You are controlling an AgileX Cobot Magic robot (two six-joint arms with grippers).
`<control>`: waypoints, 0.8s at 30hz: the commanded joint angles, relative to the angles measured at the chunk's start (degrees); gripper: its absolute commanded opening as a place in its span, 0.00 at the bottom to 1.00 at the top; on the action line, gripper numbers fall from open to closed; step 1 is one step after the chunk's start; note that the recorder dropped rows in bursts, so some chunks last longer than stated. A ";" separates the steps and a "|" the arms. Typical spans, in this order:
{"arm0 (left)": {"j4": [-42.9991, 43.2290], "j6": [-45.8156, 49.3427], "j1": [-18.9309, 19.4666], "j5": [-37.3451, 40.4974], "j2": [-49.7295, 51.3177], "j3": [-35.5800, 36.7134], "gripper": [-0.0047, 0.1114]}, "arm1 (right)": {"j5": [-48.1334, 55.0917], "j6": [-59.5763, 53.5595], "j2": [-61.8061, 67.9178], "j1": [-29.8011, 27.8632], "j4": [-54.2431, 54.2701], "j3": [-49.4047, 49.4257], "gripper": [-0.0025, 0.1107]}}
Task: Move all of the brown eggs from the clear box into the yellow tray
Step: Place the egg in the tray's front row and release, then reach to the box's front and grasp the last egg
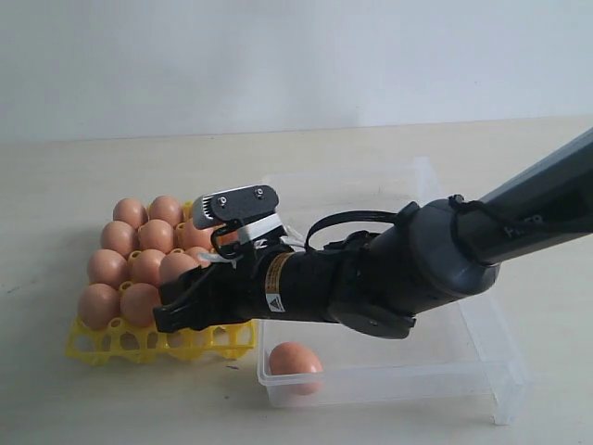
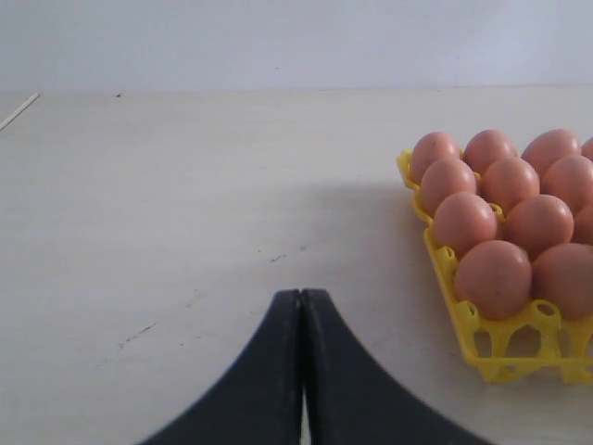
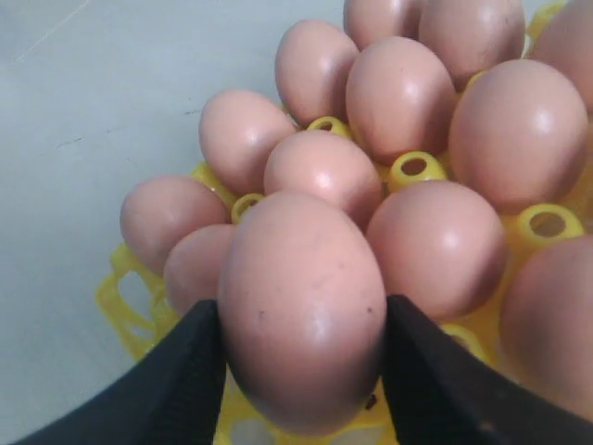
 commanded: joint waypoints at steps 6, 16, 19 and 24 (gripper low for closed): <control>-0.32 -0.11 -0.49 -0.71 -0.32 -0.23 0.04 | 1.15 0.84 -0.21 0.19 -1.13 -0.39 0.54; -0.32 -0.11 -0.49 -0.71 -0.32 -0.23 0.04 | 30.18 -14.16 -16.07 0.19 6.64 -0.39 0.51; -0.32 -0.11 -0.49 -0.71 -0.32 -0.23 0.04 | 51.47 -31.97 -22.80 -1.46 22.13 -1.08 0.51; -0.32 -0.11 -0.49 -0.71 -0.32 -0.23 0.04 | 64.73 -48.47 -21.22 -7.60 43.82 -1.86 0.51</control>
